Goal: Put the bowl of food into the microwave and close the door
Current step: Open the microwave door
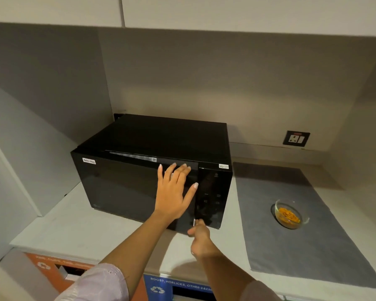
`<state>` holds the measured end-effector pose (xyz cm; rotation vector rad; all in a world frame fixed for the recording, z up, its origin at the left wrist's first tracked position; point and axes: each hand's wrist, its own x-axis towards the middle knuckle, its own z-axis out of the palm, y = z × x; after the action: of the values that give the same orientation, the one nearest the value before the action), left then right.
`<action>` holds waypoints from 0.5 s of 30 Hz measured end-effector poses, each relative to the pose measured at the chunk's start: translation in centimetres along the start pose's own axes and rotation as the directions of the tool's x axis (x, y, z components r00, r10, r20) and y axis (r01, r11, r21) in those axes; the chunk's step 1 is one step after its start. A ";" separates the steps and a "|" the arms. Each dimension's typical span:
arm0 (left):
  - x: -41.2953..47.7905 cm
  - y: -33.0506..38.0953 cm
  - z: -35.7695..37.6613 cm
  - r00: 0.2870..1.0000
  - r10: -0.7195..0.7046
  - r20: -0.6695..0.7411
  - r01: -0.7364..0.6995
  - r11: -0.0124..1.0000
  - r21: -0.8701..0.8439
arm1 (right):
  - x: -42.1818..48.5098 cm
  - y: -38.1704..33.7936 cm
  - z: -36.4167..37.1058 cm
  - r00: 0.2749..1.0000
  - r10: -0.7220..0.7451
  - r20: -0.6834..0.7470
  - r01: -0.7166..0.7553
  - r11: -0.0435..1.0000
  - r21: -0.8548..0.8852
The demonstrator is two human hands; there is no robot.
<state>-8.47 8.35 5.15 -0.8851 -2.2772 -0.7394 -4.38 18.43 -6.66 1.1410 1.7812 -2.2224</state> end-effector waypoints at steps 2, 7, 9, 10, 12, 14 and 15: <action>-1.2 0.0 -0.7 0.999 0.019 -0.037 -0.020 0.999 -0.025 | -0.4 0.6 -0.4 1.000 -0.022 0.001 0.022 1.000 -0.008; -1.4 0.3 -5.1 0.998 0.004 -0.070 -0.019 0.976 -0.218 | -1.2 1.7 -2.3 0.990 -0.064 0.124 0.076 0.993 -0.092; -0.9 0.3 -7.6 0.995 -0.092 -0.046 0.077 0.962 -0.263 | -1.9 1.5 -1.7 0.986 -0.028 0.163 0.053 0.987 -0.152; -0.5 0.1 -8.9 0.984 -0.176 0.000 0.170 0.947 -0.271 | -2.5 1.3 -0.8 0.983 -0.013 0.186 0.047 0.983 -0.180; -0.2 -1.0 -11.1 0.933 -0.332 0.141 0.356 0.908 -0.222 | -4.0 0.4 1.7 0.969 -0.031 0.244 0.087 0.971 -0.222; -0.8 -2.6 -13.2 0.893 -0.378 0.245 0.418 0.898 -0.137 | -6.0 -0.9 4.8 0.945 -0.077 0.318 0.167 0.949 -0.266; -1.5 -3.5 -14.4 0.886 -0.370 0.280 0.410 0.906 -0.101 | -6.9 -1.5 6.6 0.930 -0.107 0.351 0.211 0.938 -0.274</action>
<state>-5.62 -4.01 12.91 -0.6175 -2.7020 -1.0454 -3.40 10.55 -1.10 0.5390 2.0309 -1.9668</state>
